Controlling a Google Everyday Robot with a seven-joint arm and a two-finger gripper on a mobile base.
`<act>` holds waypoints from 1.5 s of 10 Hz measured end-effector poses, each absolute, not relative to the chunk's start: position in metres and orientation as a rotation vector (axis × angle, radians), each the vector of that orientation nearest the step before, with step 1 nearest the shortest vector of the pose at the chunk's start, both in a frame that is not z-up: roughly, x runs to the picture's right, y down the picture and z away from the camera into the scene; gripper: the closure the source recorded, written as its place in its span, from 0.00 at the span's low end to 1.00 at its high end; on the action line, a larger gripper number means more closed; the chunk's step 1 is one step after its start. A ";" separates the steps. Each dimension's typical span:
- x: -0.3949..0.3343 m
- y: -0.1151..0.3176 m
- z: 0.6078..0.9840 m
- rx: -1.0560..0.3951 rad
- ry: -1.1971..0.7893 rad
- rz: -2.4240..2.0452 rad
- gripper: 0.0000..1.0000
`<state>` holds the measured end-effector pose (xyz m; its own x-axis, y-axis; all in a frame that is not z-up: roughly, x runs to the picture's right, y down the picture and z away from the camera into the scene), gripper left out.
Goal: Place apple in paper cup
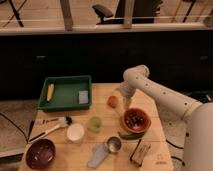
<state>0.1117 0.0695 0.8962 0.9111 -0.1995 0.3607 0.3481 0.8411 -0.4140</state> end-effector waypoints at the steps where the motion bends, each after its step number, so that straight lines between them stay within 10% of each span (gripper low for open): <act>1: 0.109 0.070 0.899 -0.496 -0.324 -0.293 0.20; 15: 0.099 0.076 0.931 -0.548 -0.378 -0.268 0.20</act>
<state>0.0991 0.0756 0.9311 0.8970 -0.1464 0.4170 0.3449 0.8219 -0.4534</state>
